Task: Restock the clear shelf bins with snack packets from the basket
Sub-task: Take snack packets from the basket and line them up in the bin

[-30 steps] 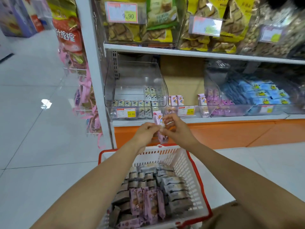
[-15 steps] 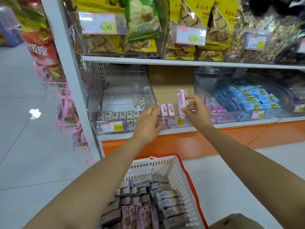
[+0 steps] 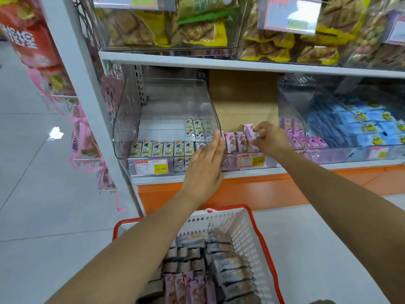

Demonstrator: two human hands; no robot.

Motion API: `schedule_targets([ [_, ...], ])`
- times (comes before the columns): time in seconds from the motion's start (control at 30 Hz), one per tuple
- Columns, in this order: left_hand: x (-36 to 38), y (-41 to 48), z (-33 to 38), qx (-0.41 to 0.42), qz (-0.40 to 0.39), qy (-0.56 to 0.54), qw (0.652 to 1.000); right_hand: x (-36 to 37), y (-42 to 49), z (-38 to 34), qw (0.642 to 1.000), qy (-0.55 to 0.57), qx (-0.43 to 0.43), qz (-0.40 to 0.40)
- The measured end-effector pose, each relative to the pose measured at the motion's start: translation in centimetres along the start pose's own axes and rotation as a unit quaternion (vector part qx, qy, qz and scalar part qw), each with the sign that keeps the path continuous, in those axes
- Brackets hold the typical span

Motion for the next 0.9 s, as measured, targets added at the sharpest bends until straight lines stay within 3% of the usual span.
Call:
schedule_targets([
  [0.13, 0.0, 0.0, 0.0, -0.001, -0.002, 0.001, 1.000, 1.1, 0.0, 0.0, 0.995, -0.070, 0.013, -0.071],
  [0.3, -0.4, -0.1, 0.2, -0.002, -0.014, 0.005, 1.000, 1.0, -0.6, -0.5, 0.993, -0.067, 0.006, -0.097],
  [0.7, -2.3, -3.5, -1.6, 0.025, -0.015, 0.011, 0.999, -1.7, -6.9, -6.4, 0.986, 0.078, -0.144, 0.044],
  [0.9, -3.5, -7.3, -4.4, 0.018, 0.006, 0.036, 0.999, 0.9, -11.3, -10.6, 0.965, 0.124, -0.232, 0.014],
])
Point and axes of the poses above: each hand's wrist, its own y-axis towards the middle knuckle, its own x-axis out of the palm, z = x × y, the point moved 6 cm from there along y, towards the middle knuckle, and after that the axes turned 6 degrees about -x, right-handed, at the moved point
